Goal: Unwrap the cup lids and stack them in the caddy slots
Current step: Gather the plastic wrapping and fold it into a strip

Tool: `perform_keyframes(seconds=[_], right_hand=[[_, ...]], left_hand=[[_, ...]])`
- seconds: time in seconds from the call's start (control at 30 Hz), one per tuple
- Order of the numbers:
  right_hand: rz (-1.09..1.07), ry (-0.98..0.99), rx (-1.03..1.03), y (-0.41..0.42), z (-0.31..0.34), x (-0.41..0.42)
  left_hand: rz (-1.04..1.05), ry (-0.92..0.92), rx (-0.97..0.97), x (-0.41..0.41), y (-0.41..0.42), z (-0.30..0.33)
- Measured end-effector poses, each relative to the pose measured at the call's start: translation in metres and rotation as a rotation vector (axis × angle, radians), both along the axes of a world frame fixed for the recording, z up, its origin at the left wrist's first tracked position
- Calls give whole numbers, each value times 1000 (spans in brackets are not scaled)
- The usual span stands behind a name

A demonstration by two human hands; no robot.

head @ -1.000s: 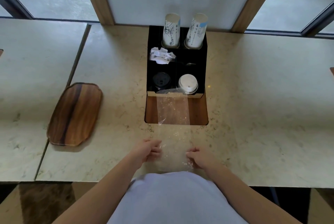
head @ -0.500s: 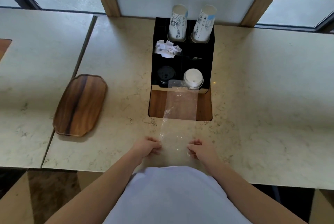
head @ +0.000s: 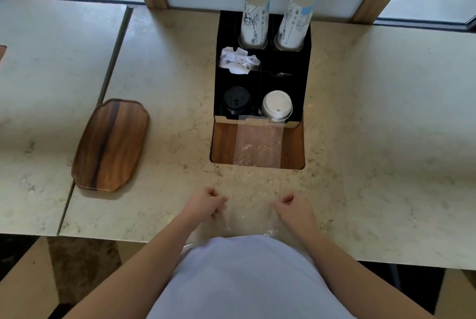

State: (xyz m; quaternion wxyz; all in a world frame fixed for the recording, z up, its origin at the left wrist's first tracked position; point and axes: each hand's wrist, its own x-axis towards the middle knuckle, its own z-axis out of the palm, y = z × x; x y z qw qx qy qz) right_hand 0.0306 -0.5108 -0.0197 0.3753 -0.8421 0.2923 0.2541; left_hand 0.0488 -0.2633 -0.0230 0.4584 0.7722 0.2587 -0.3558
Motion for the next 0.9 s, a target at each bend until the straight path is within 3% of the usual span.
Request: perform_keyframes(seconds=[0.13, 0.23, 0.37, 0.5, 0.63, 0.9], right_hand=[[-75, -36, 39, -16, 1, 44], [-83, -136, 73, -21, 5, 88], [99, -326, 56, -19, 14, 142], [354, -457, -119, -18, 15, 183], [589, -509, -249, -21, 11, 203], [713, -655, -273, -24, 1, 216]], left_hand=[[74, -82, 10, 43, 2, 11], [16, -220, 96, 83, -2, 21], [-197, -525, 322, 131, -16, 32], [-519, -748, 479, 168, -34, 31], [-658, -830, 507, 191, -49, 23], [-653, -917, 488, 202, -53, 11]])
